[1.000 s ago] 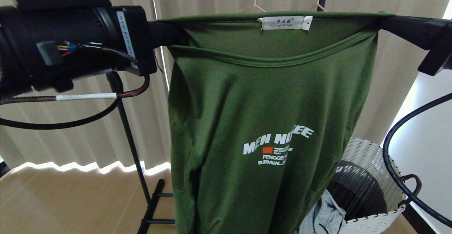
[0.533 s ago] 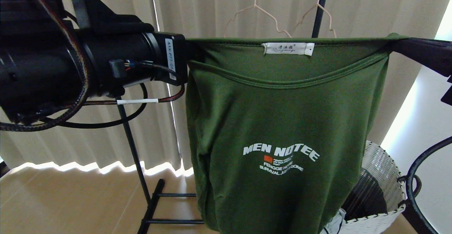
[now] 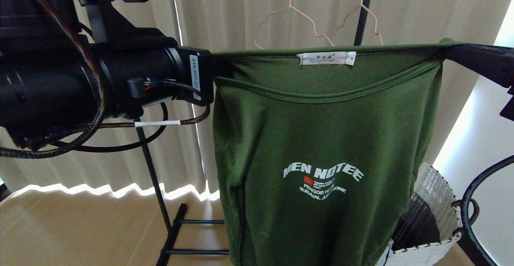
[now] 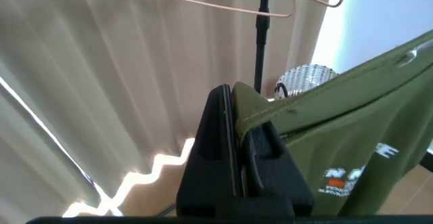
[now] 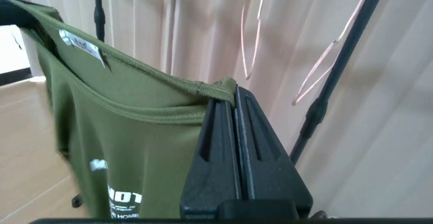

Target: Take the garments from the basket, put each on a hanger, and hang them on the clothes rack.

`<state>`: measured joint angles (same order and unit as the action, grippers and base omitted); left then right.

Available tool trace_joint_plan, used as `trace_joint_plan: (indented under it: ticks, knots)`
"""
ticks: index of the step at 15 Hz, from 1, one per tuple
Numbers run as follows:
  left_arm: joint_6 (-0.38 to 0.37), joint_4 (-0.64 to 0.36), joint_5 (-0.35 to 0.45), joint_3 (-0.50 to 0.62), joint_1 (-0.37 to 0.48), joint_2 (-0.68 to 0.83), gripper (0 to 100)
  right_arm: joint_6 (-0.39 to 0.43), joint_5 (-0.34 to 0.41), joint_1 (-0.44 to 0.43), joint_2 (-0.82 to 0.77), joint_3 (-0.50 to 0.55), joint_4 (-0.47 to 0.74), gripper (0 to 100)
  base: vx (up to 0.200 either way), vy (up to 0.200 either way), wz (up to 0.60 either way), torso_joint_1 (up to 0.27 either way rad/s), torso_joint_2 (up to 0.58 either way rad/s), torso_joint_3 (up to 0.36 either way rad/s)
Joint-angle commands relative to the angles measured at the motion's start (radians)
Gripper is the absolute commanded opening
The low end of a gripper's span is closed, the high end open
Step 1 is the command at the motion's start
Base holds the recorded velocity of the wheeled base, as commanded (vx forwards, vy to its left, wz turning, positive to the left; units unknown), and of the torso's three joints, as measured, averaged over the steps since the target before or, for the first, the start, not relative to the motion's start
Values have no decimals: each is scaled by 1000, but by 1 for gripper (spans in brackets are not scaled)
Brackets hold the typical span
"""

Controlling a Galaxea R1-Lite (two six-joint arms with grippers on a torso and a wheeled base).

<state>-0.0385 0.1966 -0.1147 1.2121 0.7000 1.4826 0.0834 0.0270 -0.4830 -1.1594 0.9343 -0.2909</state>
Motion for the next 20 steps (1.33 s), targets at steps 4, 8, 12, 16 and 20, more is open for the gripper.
trace_joint_plan:
  ticks: [4, 8, 12, 16, 20]
  knots:
    - [2, 1, 0, 1, 3, -13, 0, 1, -2, 0, -31, 8, -8, 0, 0, 0, 0, 0, 0, 0]
    - [2, 3, 6, 12, 7, -41, 0, 1, -2, 0, -36, 41, -1, 0, 0, 0, 0, 0, 0, 0]
    - [0, 3, 6, -9, 13, -62, 0, 1, -2, 0, -34, 28, -1, 0, 0, 0, 0, 0, 0, 0]
    - [0, 1, 4, -16, 18, -62, 0, 1, -2, 0, -36, 20, 2, 100, 0, 0, 0, 0, 0, 0]
    - [2, 3, 0, -65, 12, -64, 0, 1, -4, 1, -28, -29, -4, 100, 0, 0, 0, 0, 0, 0]
